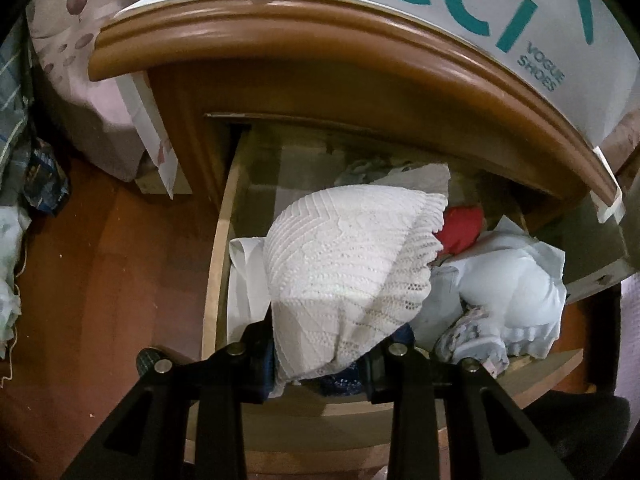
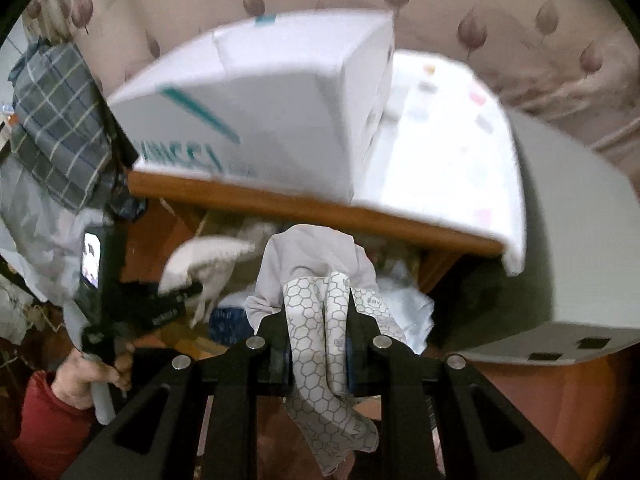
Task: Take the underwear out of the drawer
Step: 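Carry the grey underwear into the open white box and release it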
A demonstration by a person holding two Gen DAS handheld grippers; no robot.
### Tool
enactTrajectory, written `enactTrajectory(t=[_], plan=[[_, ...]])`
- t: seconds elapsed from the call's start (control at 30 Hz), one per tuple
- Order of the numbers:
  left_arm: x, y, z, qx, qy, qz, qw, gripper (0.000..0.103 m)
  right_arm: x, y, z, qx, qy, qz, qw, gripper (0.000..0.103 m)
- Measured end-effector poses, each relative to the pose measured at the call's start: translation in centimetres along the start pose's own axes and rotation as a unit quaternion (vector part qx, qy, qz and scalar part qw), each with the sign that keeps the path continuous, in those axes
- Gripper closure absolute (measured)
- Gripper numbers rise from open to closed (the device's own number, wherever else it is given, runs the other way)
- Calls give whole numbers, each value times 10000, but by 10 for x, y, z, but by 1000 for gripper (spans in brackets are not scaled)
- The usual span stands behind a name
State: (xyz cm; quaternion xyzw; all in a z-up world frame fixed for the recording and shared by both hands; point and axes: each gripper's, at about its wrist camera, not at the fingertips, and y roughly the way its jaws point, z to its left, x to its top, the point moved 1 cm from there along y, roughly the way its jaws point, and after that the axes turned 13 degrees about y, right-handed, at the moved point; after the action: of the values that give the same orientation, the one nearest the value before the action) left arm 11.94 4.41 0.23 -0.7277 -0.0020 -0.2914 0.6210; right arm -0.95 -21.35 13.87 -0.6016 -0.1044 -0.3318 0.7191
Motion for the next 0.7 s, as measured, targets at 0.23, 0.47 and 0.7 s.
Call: enactTrajectory(t=[0.23,0.47,0.7], plan=[[-1,1,-1,32,52,24,10000,71,48,-56,4,11,47,-787,9969,86],[0,3,-2,30,88,50,9999,71,114,-79,37,147,-117,-1341,9908,86],[0,3,-1,7,83,60,9999,71,156,-37,68,206,-308,-1151,9927,86]])
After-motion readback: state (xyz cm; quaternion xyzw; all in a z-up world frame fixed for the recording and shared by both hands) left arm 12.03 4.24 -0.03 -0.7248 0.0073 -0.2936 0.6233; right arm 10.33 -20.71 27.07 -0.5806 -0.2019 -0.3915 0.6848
